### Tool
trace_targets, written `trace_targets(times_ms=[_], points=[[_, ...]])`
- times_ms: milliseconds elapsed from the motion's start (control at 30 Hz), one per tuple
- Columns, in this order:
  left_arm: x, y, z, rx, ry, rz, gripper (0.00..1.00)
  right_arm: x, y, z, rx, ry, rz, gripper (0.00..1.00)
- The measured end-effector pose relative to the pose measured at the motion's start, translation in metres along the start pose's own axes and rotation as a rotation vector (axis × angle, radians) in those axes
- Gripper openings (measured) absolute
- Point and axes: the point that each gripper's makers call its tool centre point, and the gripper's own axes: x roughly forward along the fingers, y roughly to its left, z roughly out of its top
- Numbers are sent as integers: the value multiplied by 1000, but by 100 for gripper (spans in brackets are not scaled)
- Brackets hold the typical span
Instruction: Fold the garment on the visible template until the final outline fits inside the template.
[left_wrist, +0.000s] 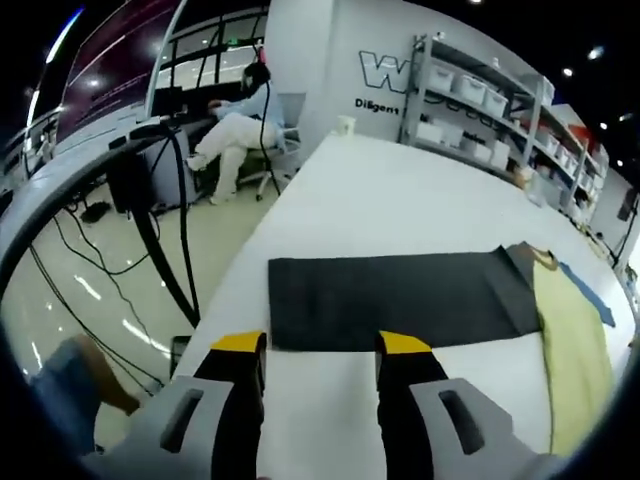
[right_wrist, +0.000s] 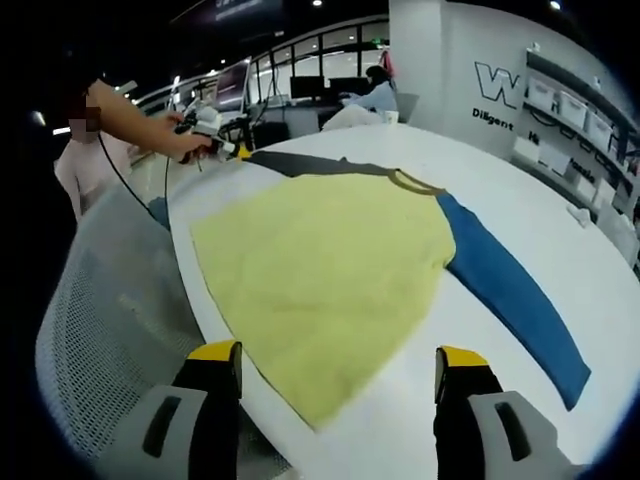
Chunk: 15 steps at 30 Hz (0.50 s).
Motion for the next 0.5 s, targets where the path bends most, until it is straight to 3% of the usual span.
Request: trace_targets(times_ms=[100, 500], points=[[9, 8, 1, 16, 16, 17, 31, -2, -2, -1, 4, 3, -8, 76], [9, 22, 1, -15, 40, 67, 9, -4, -5, -4, 15, 15, -22, 75]])
